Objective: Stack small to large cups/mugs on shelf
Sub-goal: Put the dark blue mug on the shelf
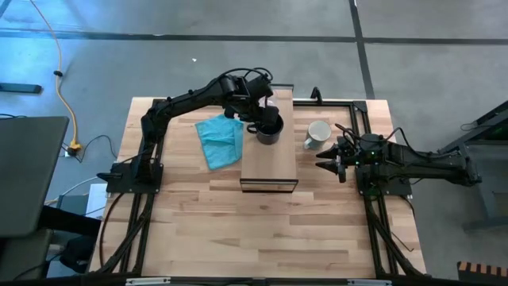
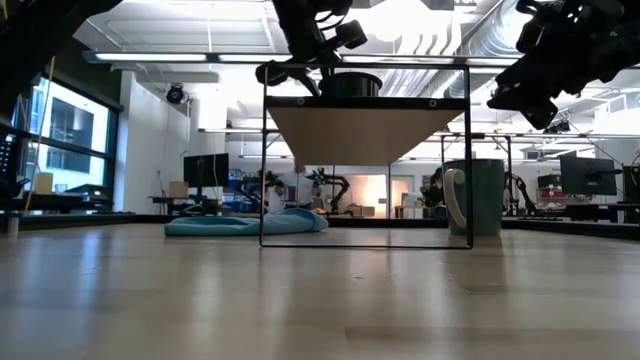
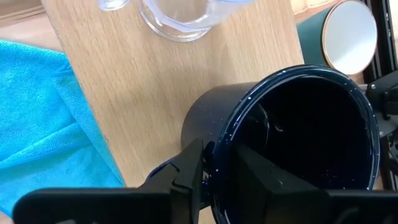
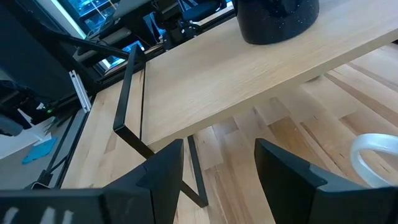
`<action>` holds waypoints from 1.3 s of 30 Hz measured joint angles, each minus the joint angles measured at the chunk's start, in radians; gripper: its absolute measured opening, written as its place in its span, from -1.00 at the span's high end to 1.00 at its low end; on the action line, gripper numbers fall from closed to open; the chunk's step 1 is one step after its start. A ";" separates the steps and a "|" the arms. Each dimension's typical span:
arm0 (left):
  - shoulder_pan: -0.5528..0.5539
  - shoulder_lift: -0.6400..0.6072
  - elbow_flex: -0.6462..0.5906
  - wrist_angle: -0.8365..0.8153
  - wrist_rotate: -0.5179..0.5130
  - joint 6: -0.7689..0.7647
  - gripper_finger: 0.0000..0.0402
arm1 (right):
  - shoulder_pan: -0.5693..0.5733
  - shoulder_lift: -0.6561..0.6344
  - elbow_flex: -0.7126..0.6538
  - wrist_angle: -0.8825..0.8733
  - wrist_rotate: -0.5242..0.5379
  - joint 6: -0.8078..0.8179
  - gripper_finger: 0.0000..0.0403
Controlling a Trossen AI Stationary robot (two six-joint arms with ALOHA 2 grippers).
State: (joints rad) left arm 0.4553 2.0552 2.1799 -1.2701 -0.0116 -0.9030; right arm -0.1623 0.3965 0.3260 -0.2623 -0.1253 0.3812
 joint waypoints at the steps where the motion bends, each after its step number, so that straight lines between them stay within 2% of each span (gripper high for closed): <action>1: 0.000 0.000 0.000 0.000 0.000 0.002 0.69 | 0.000 0.000 0.000 0.000 0.000 0.000 0.07; 15: 0.000 0.000 0.000 0.022 0.019 0.019 0.69 | 0.000 0.000 0.000 0.000 0.000 -0.016 0.07; 32: -0.006 0.000 0.000 -0.015 -0.007 0.005 0.69 | 0.000 0.000 0.000 -0.001 -0.001 -0.016 0.07; 39: -0.006 0.000 0.000 -0.010 0.019 0.023 0.69 | 0.000 0.000 0.000 -0.001 -0.008 -0.016 0.07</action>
State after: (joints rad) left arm 0.4492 2.0552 2.1799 -1.2797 0.0071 -0.8799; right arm -0.1627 0.3968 0.3260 -0.2634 -0.1329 0.3656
